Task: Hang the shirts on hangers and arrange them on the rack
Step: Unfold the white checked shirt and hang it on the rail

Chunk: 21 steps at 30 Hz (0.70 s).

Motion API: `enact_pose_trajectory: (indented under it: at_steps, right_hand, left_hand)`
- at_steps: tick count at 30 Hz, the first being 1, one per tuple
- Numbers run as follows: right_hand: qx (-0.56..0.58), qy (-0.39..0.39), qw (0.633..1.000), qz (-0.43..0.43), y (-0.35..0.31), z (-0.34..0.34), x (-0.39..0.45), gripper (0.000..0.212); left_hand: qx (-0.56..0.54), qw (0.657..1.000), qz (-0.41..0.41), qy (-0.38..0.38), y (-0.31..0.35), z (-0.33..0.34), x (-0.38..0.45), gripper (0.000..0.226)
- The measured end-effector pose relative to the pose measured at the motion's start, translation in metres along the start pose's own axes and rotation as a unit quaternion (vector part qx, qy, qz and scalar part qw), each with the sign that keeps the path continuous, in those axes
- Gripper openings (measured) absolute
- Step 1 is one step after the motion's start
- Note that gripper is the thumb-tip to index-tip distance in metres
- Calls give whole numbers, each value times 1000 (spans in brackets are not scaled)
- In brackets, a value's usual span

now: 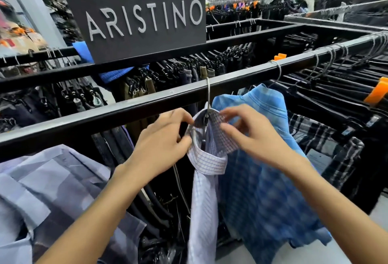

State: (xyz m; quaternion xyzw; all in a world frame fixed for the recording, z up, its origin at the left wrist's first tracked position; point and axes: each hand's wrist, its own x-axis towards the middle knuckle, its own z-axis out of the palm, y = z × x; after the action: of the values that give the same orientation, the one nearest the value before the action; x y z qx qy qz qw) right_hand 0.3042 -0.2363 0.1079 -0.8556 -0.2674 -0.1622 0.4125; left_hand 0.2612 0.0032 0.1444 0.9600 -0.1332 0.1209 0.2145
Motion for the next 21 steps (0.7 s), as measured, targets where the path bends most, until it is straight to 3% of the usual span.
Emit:
enact_pose_trajectory:
  at_steps: [3,6,9,11,14,16,18,21]
  right_hand:
    - [-38,24,998,47,3,18,20,39]
    - [-48,23,997,59,-4,25,29,23]
    - [-45,26,995,82,-8,21,40,13]
    - [59,9,990,127,-13,18,49,13]
    - [256,-10,949,186,-17,20,61,16]
    - [260,-41,948,181,-14,21,66,19]
    - [246,-52,950,187,-13,20,71,20]
    - [246,-63,945,207,-6,15,74,25]
  left_hand:
    - [-57,994,-79,51,2,14,20,12]
    - [-33,989,-140,22,12,9,40,33]
    - [83,984,-157,-32,21,4,56,45]
    - [14,984,-163,-73,19,1,63,46]
    - [-210,956,-146,-143,-2,1,73,45]
    - [-251,951,-101,-150,-7,1,72,46]
    - [-277,933,-93,-209,-4,2,70,31]
    - [-266,931,-92,-233,-7,3,72,29]
